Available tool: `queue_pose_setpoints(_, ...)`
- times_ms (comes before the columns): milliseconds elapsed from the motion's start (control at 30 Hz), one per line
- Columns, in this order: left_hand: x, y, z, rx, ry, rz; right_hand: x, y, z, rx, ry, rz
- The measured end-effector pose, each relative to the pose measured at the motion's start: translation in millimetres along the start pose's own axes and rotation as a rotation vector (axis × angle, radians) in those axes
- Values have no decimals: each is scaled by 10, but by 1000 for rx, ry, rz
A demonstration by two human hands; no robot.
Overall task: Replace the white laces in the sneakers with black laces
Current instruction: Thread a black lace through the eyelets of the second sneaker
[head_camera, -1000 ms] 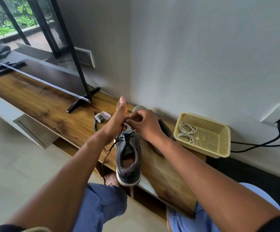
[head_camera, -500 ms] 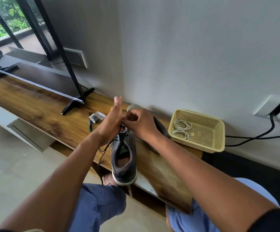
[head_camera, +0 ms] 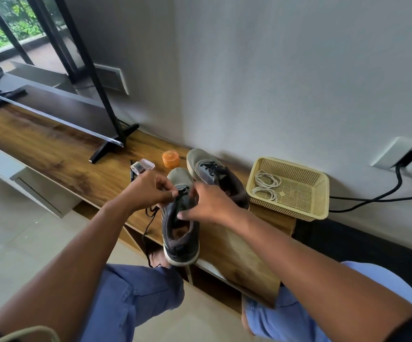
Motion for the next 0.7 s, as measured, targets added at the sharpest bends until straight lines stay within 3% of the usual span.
queue_pose_setpoints(100,-35,-24,40,-27,26,-6,-4,-175,57,152,66,106)
queue_pose_setpoints(267,-62,-37,110,-21,23,-16,-2,-262,50,293,57,5)
queue_pose_setpoints(400,-8,-123,116,-6,-3,-41,54,-245,5,235,-93,-158)
queue_pose_setpoints(567,28,-215,104,-3,3,-59,167,-283,-40,90,-365,-563)
queue_pose_setpoints(700,14,-240,87,14,7,-21,180,-277,-32,47,-452,-791)
Point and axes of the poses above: each hand's wrist, its own z-axis away from the middle knuckle, its own y-axis out of the back of the hand, x = y × z, the point moved 2 cm from there along -z, towards the middle knuckle, and after that the axes turned 12 degrees about z, right-handed, at the moved point
